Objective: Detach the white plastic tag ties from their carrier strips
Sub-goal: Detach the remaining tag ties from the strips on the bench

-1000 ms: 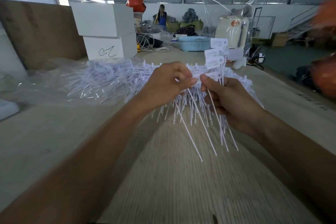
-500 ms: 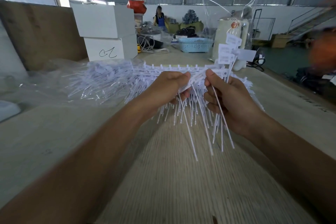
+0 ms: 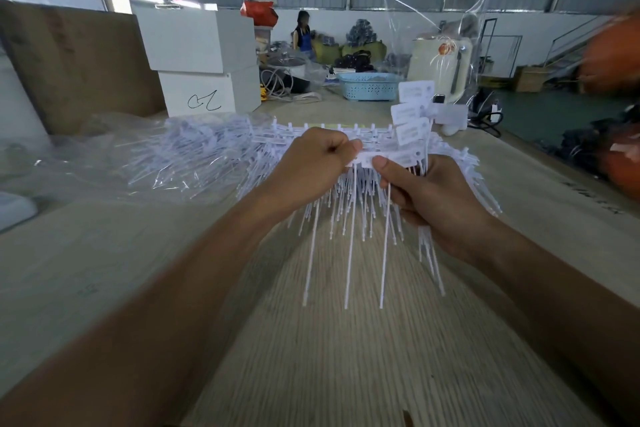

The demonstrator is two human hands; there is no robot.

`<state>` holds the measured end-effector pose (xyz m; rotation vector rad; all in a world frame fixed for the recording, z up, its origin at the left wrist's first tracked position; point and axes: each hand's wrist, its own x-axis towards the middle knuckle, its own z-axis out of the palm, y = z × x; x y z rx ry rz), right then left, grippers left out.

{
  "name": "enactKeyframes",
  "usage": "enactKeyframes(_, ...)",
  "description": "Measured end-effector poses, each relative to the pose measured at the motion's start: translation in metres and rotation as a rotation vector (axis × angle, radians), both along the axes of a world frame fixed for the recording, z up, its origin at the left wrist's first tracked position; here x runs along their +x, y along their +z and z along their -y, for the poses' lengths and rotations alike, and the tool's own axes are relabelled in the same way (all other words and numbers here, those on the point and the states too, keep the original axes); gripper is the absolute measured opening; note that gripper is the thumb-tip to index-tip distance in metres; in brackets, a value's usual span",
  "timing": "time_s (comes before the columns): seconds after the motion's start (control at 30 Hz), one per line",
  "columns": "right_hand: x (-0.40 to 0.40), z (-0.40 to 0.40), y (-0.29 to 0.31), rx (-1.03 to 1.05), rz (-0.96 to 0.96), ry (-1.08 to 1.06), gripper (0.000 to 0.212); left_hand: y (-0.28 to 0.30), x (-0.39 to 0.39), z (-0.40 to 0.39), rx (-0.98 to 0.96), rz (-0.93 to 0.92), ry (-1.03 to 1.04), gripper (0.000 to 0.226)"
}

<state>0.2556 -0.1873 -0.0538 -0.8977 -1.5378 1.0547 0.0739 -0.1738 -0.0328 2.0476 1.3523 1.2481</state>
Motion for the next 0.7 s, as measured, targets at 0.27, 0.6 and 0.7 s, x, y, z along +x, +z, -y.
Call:
enactKeyframes(0.27,0.004,0.005,0.012,0.422,0.249,-0.099,0.034,0.009,-0.002,0.007,-0.283,0.243,-0.104,0.04)
enactKeyframes(0.6,0.025,-0.003,0.022,0.895,0.72,-0.149,0.029,0.008,0.003,0.008,-0.305,0.106,-0.115,0.041)
enactKeyframes(0.7,0.033,-0.011,0.019,0.92,0.746,-0.239,0.028,0.008,-0.001,0.01,-0.297,0.03,-0.154,0.036)
